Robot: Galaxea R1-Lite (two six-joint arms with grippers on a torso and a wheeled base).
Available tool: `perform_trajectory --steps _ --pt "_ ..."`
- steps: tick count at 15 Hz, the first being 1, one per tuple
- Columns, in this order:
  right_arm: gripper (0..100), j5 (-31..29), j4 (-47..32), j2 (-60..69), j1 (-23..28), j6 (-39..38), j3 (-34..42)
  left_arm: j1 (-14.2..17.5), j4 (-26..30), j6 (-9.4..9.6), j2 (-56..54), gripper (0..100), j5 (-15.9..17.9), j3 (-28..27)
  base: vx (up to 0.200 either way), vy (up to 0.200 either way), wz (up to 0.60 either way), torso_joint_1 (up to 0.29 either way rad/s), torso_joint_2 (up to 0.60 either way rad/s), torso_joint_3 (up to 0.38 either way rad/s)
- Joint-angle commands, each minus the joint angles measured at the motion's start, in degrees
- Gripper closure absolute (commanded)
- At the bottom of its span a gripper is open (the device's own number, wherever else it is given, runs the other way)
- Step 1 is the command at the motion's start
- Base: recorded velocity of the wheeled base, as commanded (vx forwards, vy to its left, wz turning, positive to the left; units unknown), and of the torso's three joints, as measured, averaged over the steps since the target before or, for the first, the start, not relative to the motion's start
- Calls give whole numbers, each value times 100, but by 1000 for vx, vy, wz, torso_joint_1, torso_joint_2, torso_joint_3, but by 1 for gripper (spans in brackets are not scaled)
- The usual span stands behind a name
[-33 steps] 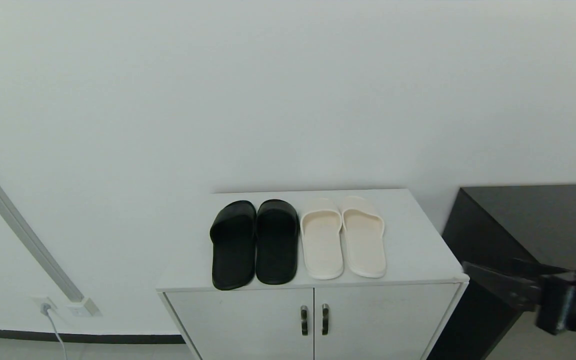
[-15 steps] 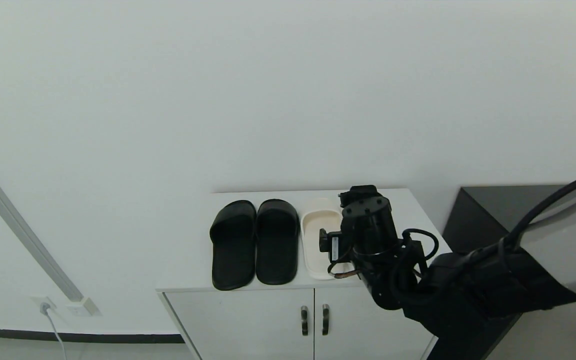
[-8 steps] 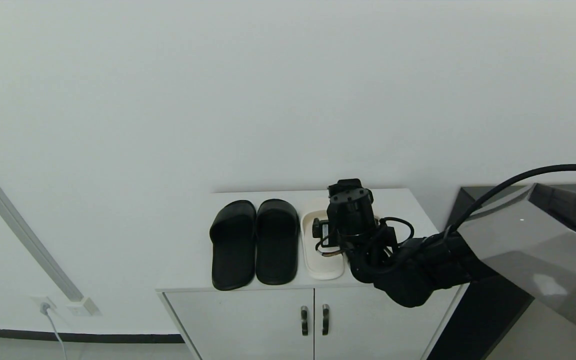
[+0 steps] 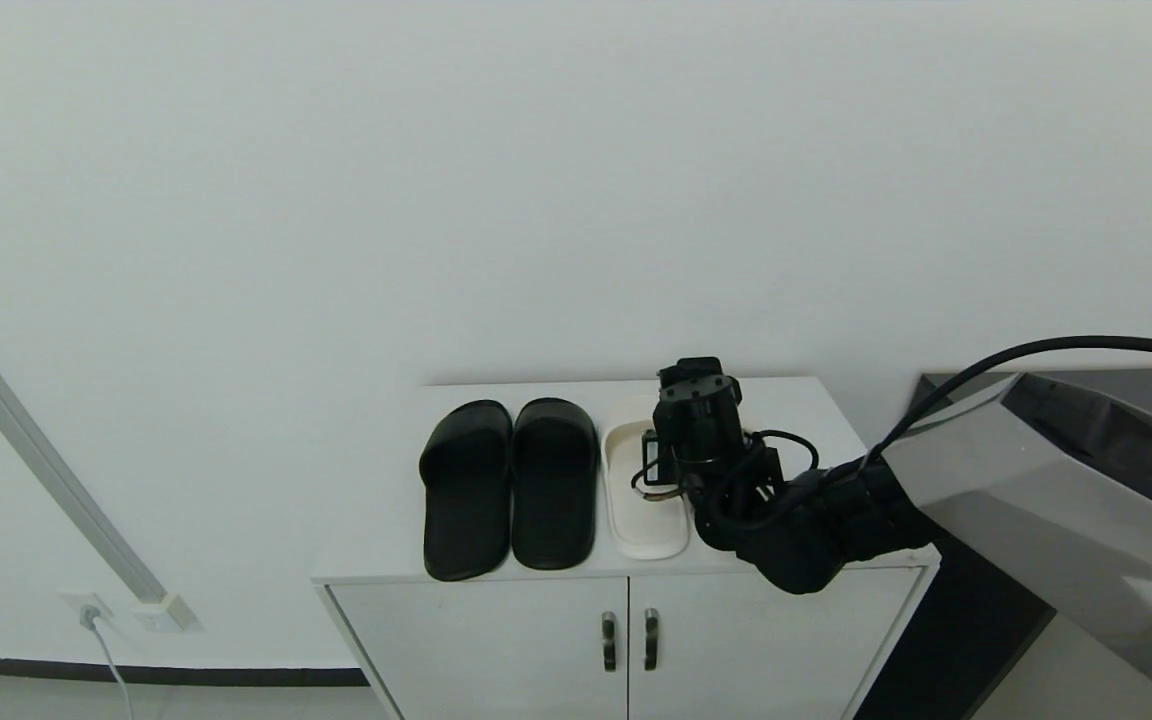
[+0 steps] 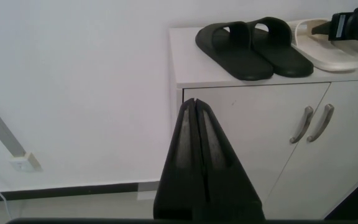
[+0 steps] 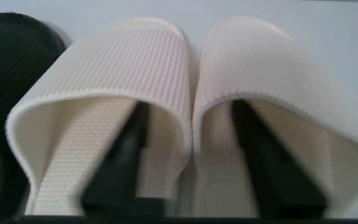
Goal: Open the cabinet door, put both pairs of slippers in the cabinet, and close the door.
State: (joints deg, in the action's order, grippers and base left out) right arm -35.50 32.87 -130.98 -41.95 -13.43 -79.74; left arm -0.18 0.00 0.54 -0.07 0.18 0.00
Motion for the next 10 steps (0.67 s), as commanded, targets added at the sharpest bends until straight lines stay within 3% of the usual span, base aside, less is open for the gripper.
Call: perform_trajectory --steps 1,7,10 --pt "100 -1 1 -51 11 -1 -59 1 0 -1 7 100 -1 0 0 0 0 0 0 0" --pt "100 -10 27 28 20 -1 2 1 0 -1 7 100 -1 0 0 0 0 0 0 0" --pt "100 34 18 661 20 25 380 1 0 -1 7 100 -1 0 0 0 0 0 0 0"
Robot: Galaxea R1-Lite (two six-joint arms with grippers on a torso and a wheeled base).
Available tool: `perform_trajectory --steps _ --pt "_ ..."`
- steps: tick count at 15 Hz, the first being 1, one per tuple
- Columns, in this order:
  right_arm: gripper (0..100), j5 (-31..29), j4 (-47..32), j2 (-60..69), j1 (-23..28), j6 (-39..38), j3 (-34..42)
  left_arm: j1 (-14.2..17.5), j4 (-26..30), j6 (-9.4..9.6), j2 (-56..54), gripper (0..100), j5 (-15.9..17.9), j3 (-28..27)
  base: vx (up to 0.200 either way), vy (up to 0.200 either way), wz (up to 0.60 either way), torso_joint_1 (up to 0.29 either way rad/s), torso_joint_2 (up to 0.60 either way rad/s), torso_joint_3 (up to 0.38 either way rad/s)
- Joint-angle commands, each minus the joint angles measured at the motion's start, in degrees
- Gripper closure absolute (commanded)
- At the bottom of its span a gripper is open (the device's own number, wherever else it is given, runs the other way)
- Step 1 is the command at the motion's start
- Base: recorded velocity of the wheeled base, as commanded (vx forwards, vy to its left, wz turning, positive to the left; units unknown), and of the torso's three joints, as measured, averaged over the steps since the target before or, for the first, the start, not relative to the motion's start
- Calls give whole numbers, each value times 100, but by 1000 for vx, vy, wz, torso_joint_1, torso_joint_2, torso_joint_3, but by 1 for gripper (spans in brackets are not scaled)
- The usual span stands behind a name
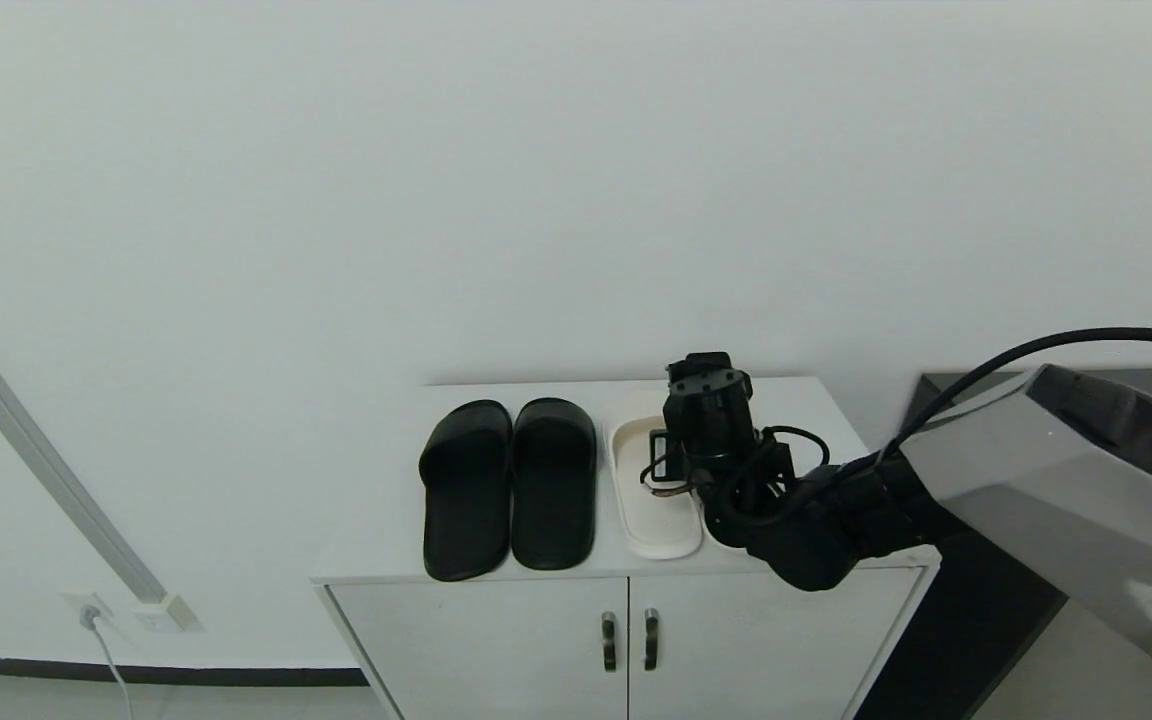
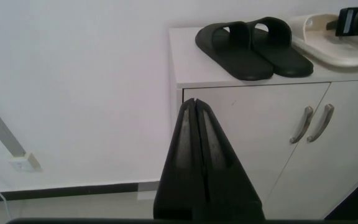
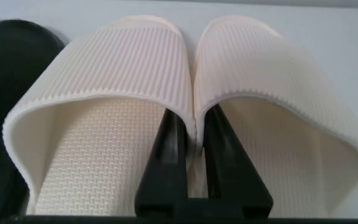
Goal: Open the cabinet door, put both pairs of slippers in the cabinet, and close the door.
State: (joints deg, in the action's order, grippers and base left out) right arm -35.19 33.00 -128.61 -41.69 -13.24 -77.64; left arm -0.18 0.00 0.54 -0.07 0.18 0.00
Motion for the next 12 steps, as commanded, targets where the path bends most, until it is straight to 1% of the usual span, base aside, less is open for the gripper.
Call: perform_trajectory --steps 1,3,4,6,7,8,10,11,12 --pt "100 285 40 908 -6 137 504 1 0 -1 7 100 -1 0 0 0 0 0 0 0" --pt "100 610 57 1418 -6 278 970 1 0 8 7 100 -1 0 0 0 0 0 0 0" --pt "100 1050 84 1892 -6 331 1462 1 0 8 7 100 -1 0 0 0 0 0 0 0" --pt "100 1832 110 2569 30 445 2192 1 0 8 7 100 -1 0 0 0 0 0 0 0" --pt "100 2069 110 2762 56 480 2394 1 0 -1 7 100 -1 0 0 0 0 0 0 0" --pt "100 2579 101 3158 117 594 2816 1 0 8 7 100 -1 0 0 0 0 0 0 0" --pt "100 3308 110 3668 170 770 3352 1 0 8 7 100 -1 0 0 0 0 0 0 0" --pt "100 3572 93 3852 170 788 3528 1 0 8 7 100 -1 0 0 0 0 0 0 0" --pt "100 3704 75 4046 161 788 3695 1 0 8 7 100 -1 0 0 0 0 0 0 0"
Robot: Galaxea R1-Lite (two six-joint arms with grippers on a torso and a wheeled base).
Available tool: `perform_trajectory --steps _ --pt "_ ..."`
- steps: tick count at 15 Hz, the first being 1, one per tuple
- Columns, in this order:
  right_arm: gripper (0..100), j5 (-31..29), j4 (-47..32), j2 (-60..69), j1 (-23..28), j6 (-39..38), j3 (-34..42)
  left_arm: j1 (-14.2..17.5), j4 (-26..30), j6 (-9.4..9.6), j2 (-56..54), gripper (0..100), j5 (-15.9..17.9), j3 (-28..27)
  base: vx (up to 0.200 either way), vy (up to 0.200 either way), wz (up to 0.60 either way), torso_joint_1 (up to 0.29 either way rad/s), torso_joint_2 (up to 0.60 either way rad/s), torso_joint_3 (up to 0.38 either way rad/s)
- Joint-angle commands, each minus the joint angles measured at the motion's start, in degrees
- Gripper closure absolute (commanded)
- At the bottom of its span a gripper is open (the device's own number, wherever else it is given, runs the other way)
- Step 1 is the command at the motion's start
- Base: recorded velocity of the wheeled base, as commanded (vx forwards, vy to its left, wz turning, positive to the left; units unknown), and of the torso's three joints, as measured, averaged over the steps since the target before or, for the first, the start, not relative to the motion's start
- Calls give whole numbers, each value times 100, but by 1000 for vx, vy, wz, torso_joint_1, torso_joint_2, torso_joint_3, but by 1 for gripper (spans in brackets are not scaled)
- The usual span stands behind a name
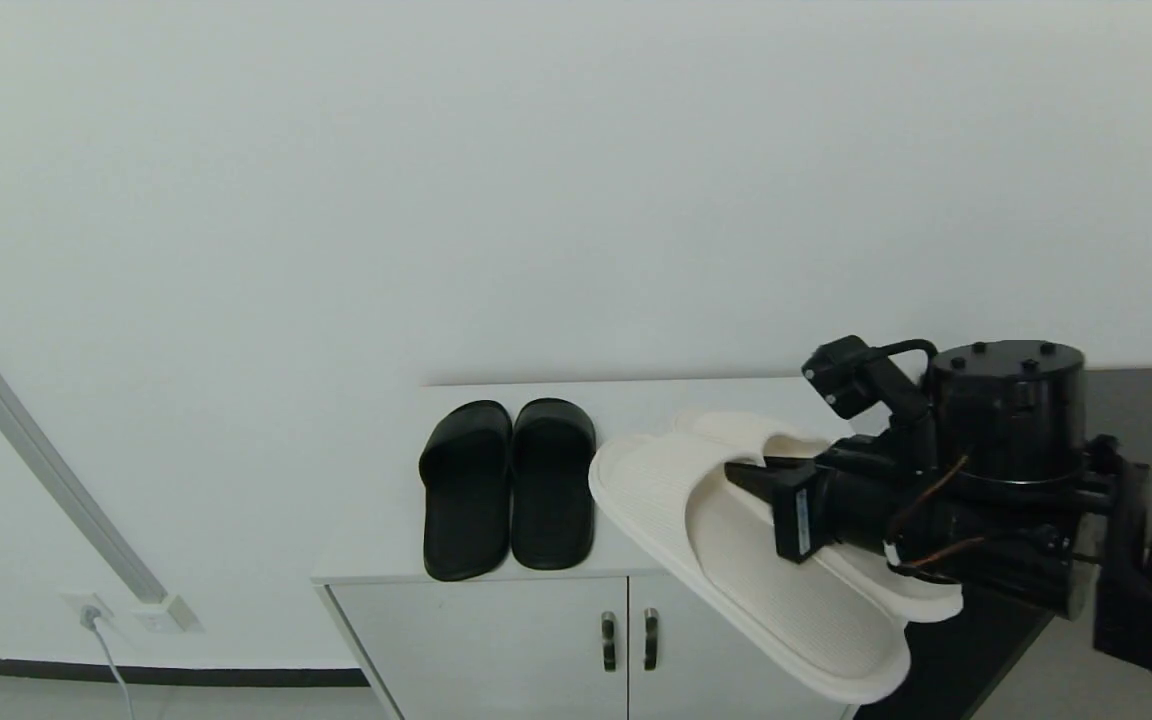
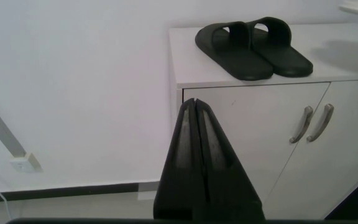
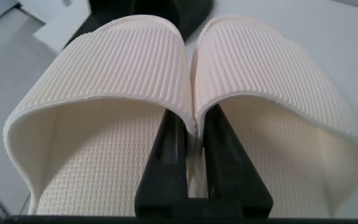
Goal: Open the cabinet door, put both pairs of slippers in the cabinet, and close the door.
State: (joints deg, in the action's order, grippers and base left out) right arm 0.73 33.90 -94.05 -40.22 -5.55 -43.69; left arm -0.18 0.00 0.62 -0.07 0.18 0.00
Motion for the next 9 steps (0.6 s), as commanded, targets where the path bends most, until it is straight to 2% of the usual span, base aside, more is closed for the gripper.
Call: perform_trajectory --steps 1,7,9 --pt "100 226 -15 721 -13 27 432 1 0 -1 7 100 -1 0 0 0 0 0 0 0" --pt "100 375 -6 853 -179 27 686 1 0 -1 7 100 -1 0 0 0 0 0 0 0" --pt "100 375 -15 871 -188 36 730 1 0 -1 7 100 -1 0 -200 0 0 5 0 2"
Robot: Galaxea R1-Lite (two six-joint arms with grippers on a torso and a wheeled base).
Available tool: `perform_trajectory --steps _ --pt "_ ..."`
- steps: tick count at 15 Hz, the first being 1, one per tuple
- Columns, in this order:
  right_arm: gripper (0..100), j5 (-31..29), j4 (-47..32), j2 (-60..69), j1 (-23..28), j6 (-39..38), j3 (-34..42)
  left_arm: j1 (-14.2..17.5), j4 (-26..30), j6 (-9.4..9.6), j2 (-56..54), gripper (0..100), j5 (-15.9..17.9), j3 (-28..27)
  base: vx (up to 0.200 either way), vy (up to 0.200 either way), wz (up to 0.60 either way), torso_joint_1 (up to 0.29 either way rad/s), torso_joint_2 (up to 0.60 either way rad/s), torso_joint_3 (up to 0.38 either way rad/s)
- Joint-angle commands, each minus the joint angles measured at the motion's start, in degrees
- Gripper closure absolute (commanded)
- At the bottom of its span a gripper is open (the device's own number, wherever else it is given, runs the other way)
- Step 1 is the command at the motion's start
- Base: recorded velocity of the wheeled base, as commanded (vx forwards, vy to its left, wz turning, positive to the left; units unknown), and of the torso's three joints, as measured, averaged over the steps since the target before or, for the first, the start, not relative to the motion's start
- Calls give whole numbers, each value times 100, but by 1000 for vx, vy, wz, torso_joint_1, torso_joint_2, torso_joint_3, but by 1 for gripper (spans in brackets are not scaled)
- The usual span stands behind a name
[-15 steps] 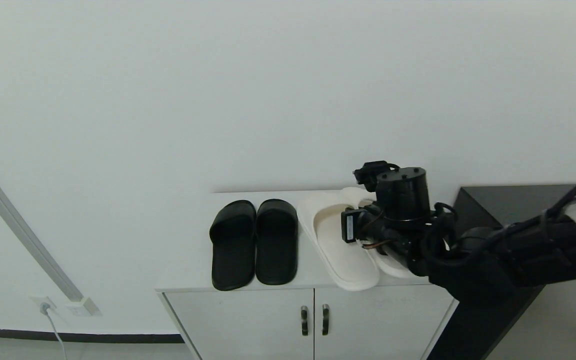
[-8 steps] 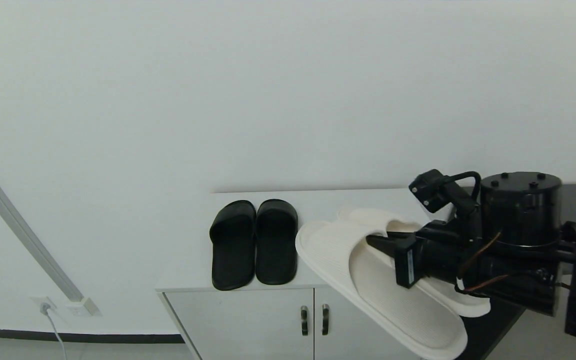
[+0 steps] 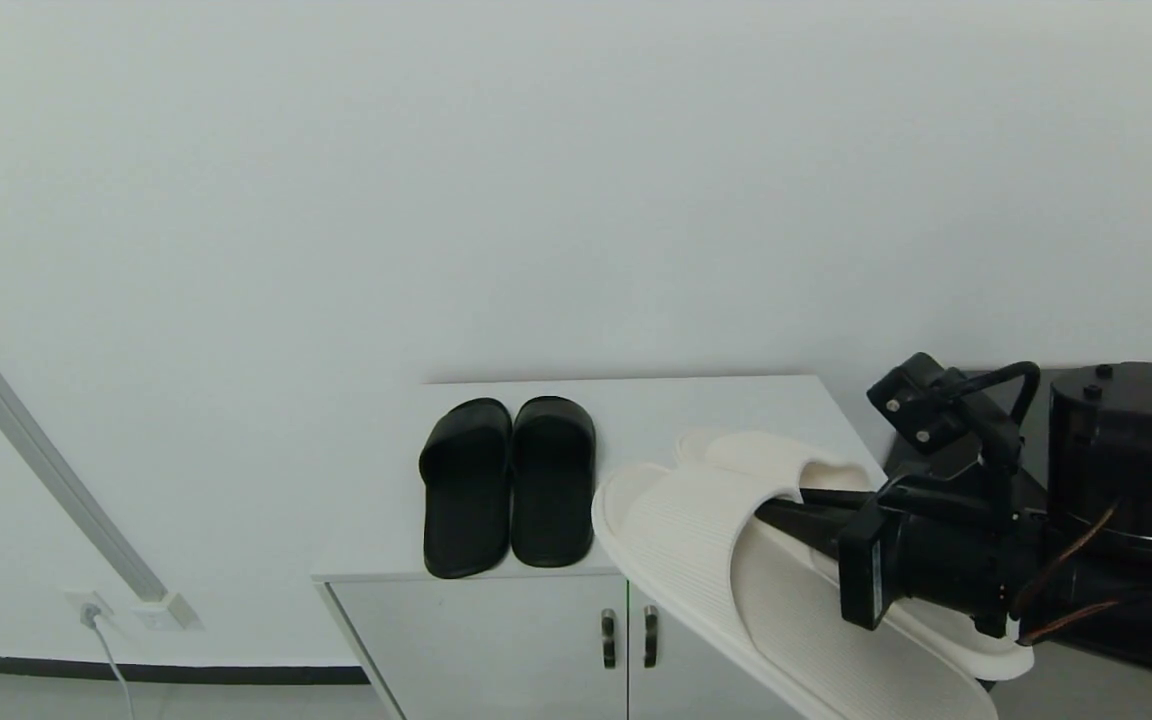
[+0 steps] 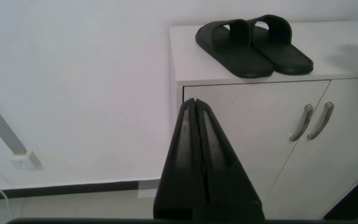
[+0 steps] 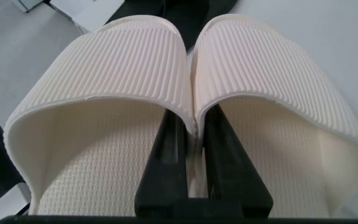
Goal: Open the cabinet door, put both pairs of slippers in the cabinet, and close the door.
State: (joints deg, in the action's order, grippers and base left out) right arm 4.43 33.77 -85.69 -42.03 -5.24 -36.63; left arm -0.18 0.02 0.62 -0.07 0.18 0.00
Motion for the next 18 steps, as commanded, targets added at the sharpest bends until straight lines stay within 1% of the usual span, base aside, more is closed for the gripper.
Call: perform_trajectory --steps 1,5,8,18 --pt "100 -3 -11 70 -7 6 60 1 -2 -1 7 100 -1 0 -200 0 0 12 2 -2" --pt "100 -3 -11 175 -7 146 148 1 -2 -1 7 100 -1 0 -200 0 0 -5 -1 4" --pt "100 -21 16 149 2 287 236 1 -2 -9 7 100 -1 0 0 0 0 0 0 0" --pt "100 -21 16 131 -7 304 288 1 -2 -18 7 100 -18 0 0 0 0 0 0 0"
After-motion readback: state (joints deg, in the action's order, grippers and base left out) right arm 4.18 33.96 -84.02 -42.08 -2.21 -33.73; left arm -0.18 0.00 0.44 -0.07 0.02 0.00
